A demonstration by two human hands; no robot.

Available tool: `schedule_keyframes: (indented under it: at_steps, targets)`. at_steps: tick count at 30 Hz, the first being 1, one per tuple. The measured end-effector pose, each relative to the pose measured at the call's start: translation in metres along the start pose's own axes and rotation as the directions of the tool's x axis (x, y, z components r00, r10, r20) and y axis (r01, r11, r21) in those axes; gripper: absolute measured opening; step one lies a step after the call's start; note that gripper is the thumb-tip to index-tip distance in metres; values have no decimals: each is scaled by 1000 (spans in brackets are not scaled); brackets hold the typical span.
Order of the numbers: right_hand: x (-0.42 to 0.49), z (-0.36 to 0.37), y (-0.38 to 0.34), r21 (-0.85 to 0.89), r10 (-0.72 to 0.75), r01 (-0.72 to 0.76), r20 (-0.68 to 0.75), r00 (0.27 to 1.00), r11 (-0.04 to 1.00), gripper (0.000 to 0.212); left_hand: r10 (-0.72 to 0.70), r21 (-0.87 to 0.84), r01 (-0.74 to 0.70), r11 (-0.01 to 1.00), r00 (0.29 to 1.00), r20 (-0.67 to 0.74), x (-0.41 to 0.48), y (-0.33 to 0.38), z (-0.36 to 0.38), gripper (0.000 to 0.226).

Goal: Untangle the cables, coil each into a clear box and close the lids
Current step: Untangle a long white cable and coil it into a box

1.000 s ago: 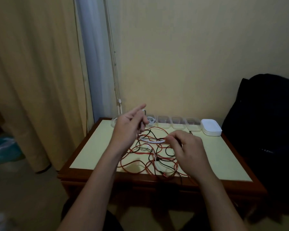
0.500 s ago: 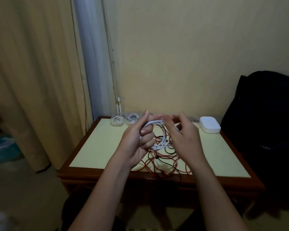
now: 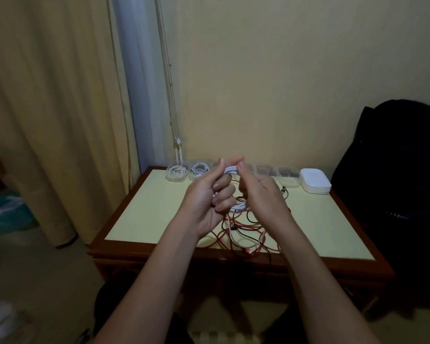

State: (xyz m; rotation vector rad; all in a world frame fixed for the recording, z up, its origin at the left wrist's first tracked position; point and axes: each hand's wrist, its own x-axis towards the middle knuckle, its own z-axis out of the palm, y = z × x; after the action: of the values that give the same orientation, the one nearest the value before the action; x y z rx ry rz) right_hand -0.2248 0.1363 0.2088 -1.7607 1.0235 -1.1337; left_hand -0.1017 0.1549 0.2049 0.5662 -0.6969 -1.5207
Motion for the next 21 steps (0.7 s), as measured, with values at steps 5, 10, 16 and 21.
schedule_keyframes:
  at_steps: [5,10,16,21]
  targets:
    - [45,-2,19,94,-6,-8,155,988,996,40,-32,-217,23,976,999,-36,30,26,-29,31]
    - [85,-5,112,-415,19,66,198,980,907,19,10,-324,-25,946,999,-49,54,53,-72,29]
    - [102,15,203,-835,351,-3,228,908,550,36,11,-426,-39,904,998,-67,75,70,-105,29]
    - [138,3,172,-430,767,-639,277,578,637,74,-39,-359,-25,933,985,-170,99,80,-126,31]
